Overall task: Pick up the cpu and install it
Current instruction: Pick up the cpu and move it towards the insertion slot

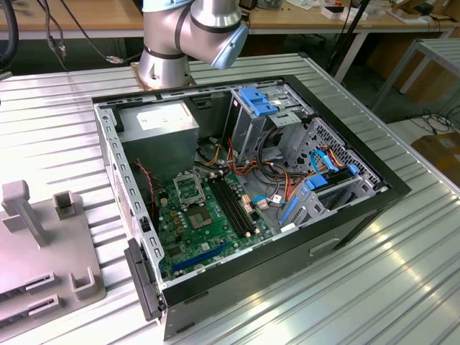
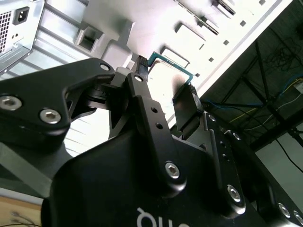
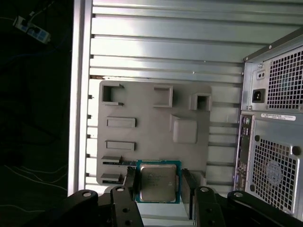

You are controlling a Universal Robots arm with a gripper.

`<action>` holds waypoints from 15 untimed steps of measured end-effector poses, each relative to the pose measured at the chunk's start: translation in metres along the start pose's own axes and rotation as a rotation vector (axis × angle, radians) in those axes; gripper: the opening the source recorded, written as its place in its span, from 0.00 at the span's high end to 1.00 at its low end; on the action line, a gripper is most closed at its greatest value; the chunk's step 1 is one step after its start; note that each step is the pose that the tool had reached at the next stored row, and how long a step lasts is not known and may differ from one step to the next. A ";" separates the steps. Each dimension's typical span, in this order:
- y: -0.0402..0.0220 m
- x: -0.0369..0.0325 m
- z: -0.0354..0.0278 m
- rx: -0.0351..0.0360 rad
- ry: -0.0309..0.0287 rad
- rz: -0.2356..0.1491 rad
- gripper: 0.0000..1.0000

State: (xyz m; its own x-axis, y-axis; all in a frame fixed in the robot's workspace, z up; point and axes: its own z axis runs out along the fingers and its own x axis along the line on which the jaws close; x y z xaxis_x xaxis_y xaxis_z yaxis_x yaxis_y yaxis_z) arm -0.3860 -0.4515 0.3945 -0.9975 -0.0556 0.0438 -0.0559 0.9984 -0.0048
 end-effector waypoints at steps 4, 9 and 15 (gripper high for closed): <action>-0.0002 -0.0025 -0.0002 0.0001 0.0000 0.000 0.53; -0.0005 -0.0079 -0.0003 0.0000 -0.0001 0.000 0.53; -0.0008 -0.0123 -0.0005 0.0000 0.0000 0.000 0.53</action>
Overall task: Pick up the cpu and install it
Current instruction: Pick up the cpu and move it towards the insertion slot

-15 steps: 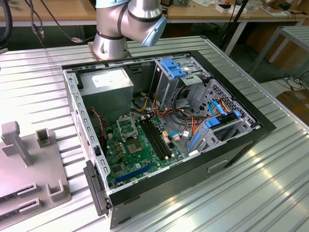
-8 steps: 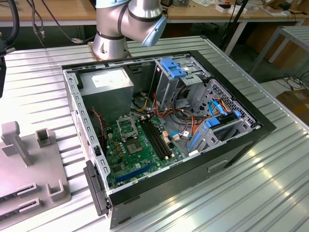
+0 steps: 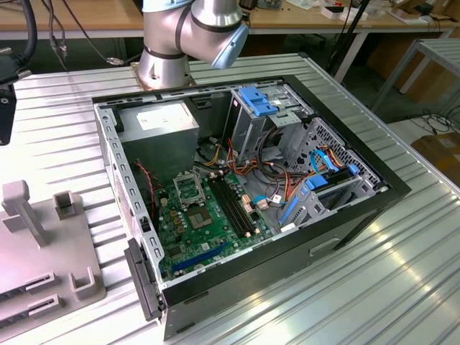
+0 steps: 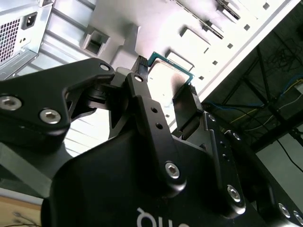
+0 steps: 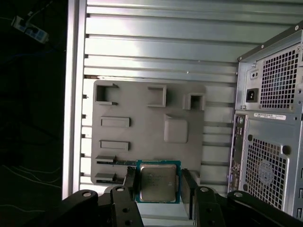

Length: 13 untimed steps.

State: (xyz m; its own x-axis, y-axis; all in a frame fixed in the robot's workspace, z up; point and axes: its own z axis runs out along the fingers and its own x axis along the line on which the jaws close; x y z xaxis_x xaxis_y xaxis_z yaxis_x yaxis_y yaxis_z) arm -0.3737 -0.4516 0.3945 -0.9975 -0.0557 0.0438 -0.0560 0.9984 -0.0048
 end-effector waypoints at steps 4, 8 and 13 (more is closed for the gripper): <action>-0.0003 -0.0054 -0.0002 0.0000 0.0000 0.000 0.53; -0.0007 -0.0111 -0.0005 0.0000 0.0000 0.000 0.53; -0.0009 -0.0150 -0.0006 0.0000 0.0000 0.000 0.53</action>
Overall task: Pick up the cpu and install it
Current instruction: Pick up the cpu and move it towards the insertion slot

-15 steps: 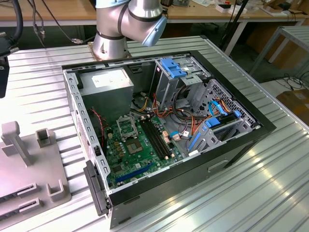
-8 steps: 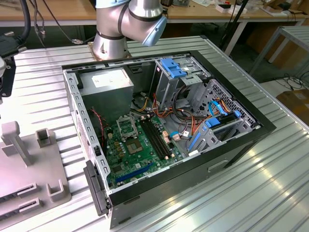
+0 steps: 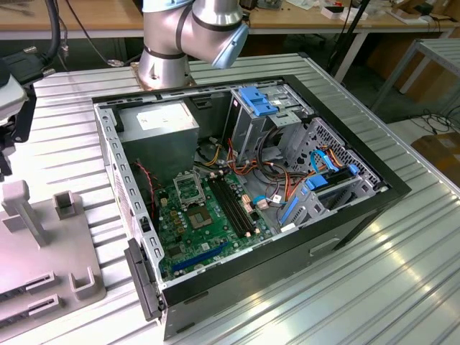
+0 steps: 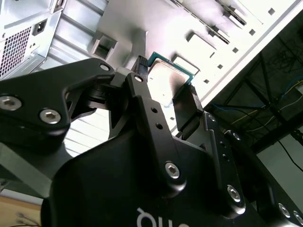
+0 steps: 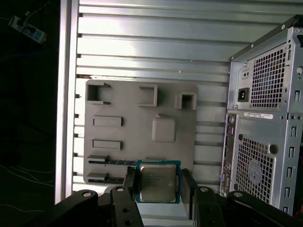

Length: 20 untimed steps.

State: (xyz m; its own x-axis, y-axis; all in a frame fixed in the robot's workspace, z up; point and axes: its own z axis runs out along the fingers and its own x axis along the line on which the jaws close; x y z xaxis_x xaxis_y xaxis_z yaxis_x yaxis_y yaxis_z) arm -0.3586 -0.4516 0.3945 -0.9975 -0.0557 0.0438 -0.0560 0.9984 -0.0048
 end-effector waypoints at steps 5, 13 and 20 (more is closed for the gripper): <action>-0.0003 -0.0051 -0.0003 0.0000 0.0000 0.000 0.53; -0.0011 -0.0165 -0.0007 0.0000 0.0000 0.000 0.53; -0.0018 -0.0283 -0.0013 0.0000 0.0000 0.000 0.53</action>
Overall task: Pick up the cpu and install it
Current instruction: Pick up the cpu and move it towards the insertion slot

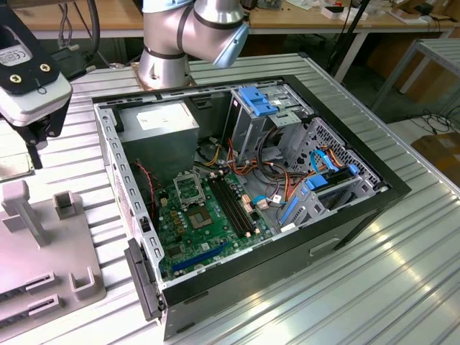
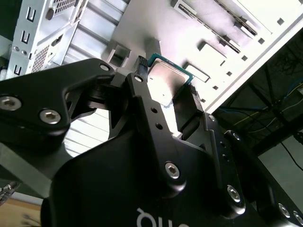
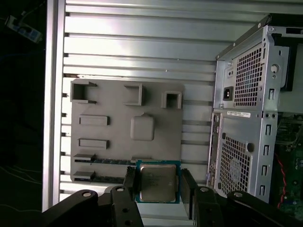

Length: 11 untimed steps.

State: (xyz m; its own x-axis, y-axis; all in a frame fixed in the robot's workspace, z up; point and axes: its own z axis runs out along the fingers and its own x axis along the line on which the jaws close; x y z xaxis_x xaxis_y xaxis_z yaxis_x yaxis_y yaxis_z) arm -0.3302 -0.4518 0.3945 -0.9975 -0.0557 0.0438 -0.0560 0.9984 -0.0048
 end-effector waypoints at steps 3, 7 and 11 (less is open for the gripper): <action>-0.0003 -0.0041 -0.0001 0.0000 0.0000 0.000 0.53; -0.0007 -0.0103 -0.0004 0.0000 0.0000 0.000 0.53; -0.0011 -0.0178 -0.0008 0.0000 0.0001 0.000 0.53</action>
State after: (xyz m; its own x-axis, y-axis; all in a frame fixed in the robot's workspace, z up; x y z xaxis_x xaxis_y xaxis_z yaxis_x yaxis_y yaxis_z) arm -0.3123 -0.4519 0.3945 -0.9975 -0.0557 0.0439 -0.0560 0.9984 -0.0048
